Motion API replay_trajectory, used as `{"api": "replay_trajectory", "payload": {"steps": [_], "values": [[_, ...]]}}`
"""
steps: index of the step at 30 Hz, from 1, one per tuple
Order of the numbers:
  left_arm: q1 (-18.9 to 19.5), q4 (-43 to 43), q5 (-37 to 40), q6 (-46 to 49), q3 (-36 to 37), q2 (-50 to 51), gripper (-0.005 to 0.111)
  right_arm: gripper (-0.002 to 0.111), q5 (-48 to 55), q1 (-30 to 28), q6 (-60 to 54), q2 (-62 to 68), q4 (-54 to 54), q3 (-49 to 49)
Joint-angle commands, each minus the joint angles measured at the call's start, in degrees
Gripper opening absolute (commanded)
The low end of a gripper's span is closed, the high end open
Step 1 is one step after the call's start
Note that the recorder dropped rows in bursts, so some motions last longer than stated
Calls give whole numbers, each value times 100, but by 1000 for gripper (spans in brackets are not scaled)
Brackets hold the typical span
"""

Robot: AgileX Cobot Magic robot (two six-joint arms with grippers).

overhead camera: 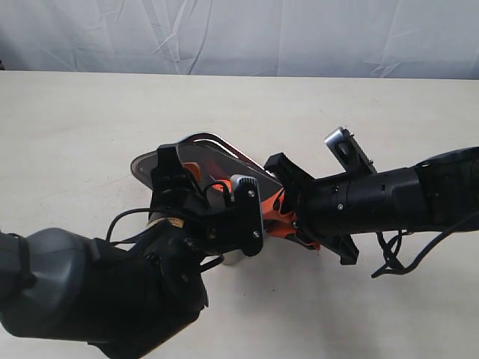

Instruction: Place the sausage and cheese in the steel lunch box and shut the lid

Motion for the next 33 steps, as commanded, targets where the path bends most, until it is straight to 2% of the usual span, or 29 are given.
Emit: {"api": "replay_trajectory", "payload": {"steps": [1,7,16,22,29,33], "values": [[-8,-29,-62,187,17,0,67,0,-247,61,-18,98,-170,13],[-8,-39,-422,187,17,0,67,0,-255,61,-18,98,-170,13],[-8,-401,-496,187,17,-140,67,-1,-663,61,-18,57,-170,13],[-8,-849,-935,187,17,-140,67,-1,-783,61,-43,-25,-170,13],[-8,-1016,-1512,187,17,-209,67,-1,-762,61,-69,-61,-170,13],[-8,-1016,-1707,187,17,-741,67,-1,-362,61,-184,-61,-170,13]]}}
